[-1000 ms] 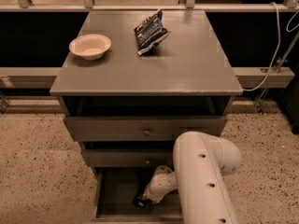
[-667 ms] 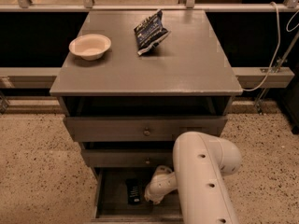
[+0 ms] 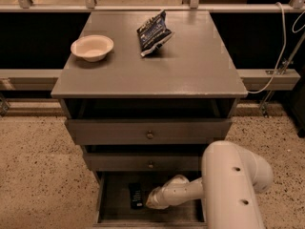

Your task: Pick rxbar blueberry from bottom drawer and place on counter

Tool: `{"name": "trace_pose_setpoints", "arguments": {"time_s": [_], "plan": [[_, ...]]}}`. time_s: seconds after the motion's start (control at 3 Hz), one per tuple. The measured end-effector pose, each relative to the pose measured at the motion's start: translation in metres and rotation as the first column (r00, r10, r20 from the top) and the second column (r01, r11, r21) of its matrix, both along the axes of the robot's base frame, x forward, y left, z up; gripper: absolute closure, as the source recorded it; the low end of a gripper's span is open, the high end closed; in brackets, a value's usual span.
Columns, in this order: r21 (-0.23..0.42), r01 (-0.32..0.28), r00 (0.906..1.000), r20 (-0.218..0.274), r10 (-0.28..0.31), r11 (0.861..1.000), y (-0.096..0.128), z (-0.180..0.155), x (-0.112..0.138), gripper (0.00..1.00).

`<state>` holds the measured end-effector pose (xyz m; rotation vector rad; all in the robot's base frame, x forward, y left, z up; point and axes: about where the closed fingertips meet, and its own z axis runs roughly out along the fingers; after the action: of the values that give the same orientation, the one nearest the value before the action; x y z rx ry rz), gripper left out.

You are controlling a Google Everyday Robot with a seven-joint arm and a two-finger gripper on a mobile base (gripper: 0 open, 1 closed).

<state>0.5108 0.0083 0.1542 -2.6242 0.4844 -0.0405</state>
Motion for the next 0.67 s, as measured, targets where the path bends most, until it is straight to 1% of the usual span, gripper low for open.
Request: {"name": "trace_pose_setpoints", "arguments": {"time_s": [0.33,0.67], "plan": [[0.095,0.015,0.9996,0.022,-0.017,0.995,0.0077,0.0208,-0.0074,0.92],[0.097,-0.009,0.9993,0.038,0.005,0.995,0.0071,0.0211,-0.0068,0.73]]}}
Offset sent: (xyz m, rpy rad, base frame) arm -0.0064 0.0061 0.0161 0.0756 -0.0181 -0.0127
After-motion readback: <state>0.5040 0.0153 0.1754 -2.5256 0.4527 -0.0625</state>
